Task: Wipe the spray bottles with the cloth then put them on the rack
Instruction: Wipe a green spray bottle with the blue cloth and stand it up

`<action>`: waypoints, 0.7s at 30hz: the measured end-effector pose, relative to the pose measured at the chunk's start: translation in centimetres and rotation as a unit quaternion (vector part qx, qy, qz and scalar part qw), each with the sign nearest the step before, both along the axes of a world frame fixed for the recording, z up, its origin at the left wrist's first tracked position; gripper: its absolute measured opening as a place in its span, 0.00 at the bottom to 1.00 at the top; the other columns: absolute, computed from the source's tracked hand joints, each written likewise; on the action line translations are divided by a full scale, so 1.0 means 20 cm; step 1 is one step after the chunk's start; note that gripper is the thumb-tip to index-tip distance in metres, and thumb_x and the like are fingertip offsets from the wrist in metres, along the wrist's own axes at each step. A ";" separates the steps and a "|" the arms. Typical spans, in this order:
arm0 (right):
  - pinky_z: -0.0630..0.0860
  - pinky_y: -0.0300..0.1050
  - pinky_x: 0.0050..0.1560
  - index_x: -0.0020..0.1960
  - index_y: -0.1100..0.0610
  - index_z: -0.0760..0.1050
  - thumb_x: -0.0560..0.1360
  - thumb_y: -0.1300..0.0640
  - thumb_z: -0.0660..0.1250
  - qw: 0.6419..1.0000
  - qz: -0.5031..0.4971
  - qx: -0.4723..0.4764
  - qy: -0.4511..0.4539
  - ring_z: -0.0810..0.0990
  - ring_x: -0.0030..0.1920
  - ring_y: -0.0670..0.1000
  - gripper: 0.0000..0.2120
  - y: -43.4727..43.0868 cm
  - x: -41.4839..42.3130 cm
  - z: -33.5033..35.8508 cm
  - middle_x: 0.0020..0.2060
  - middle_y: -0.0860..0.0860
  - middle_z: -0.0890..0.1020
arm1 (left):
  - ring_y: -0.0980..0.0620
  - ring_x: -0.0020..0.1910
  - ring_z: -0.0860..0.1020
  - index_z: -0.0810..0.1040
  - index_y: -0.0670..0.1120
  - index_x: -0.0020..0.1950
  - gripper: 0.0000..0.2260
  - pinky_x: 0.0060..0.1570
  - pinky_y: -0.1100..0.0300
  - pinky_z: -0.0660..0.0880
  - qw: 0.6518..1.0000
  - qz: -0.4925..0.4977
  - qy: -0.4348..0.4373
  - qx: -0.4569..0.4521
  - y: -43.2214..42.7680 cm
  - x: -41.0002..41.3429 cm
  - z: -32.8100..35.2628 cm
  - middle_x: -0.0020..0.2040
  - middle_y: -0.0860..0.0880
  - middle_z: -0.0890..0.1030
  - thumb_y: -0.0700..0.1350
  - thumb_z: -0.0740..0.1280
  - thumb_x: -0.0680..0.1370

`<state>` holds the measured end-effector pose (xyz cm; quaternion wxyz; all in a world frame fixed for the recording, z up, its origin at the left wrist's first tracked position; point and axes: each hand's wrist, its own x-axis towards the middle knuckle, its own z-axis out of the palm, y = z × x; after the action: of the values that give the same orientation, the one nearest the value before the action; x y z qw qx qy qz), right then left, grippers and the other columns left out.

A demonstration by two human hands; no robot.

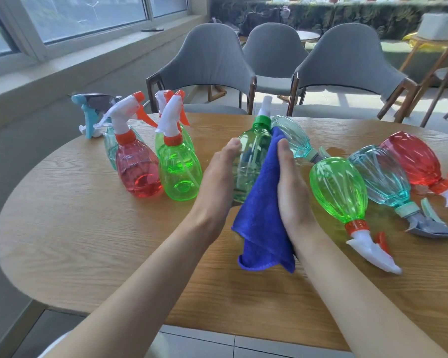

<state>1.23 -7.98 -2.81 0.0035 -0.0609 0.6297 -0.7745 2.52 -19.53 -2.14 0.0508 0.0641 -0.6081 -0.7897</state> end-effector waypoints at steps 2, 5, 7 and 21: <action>0.75 0.48 0.69 0.77 0.43 0.69 0.84 0.33 0.55 0.996 0.007 0.070 0.046 0.79 0.64 0.41 0.26 -0.02 0.02 -0.05 0.64 0.41 0.81 | 0.47 0.67 0.82 0.83 0.50 0.69 0.25 0.72 0.44 0.76 0.999 0.032 -0.010 0.011 -0.01 -0.01 0.00 0.67 0.47 0.84 0.65 0.62 0.83; 0.63 0.39 0.77 0.81 0.41 0.63 0.87 0.36 0.53 0.991 0.010 0.105 0.083 0.67 0.73 0.30 0.24 -0.03 0.02 -0.08 0.72 0.28 0.72 | 0.52 0.68 0.81 0.81 0.54 0.70 0.36 0.75 0.45 0.71 0.997 0.062 -0.020 -0.029 -0.03 -0.03 -0.01 0.67 0.54 0.84 0.76 0.64 0.72; 0.67 0.36 0.71 0.76 0.41 0.69 0.87 0.37 0.55 0.996 0.018 0.071 0.054 0.74 0.67 0.30 0.20 -0.02 0.00 -0.06 0.66 0.29 0.78 | 0.49 0.65 0.83 0.81 0.53 0.68 0.36 0.73 0.42 0.73 0.998 0.038 -0.016 -0.043 -0.02 -0.04 -0.02 0.64 0.51 0.85 0.77 0.65 0.72; 0.81 0.46 0.51 0.59 0.53 0.82 0.85 0.41 0.64 0.997 -0.053 -0.030 -0.055 0.86 0.45 0.47 0.17 0.09 -0.09 0.00 0.43 0.47 0.87 | 0.58 0.56 0.81 0.70 0.60 0.71 0.21 0.58 0.54 0.77 0.896 0.024 0.116 -0.428 0.01 0.05 -0.03 0.61 0.57 0.81 0.66 0.65 0.80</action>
<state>-0.56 -6.26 -2.81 -0.0045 0.0154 0.6074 -0.7942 3.53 -19.38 -2.82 0.1625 -0.0408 -0.8753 -0.4536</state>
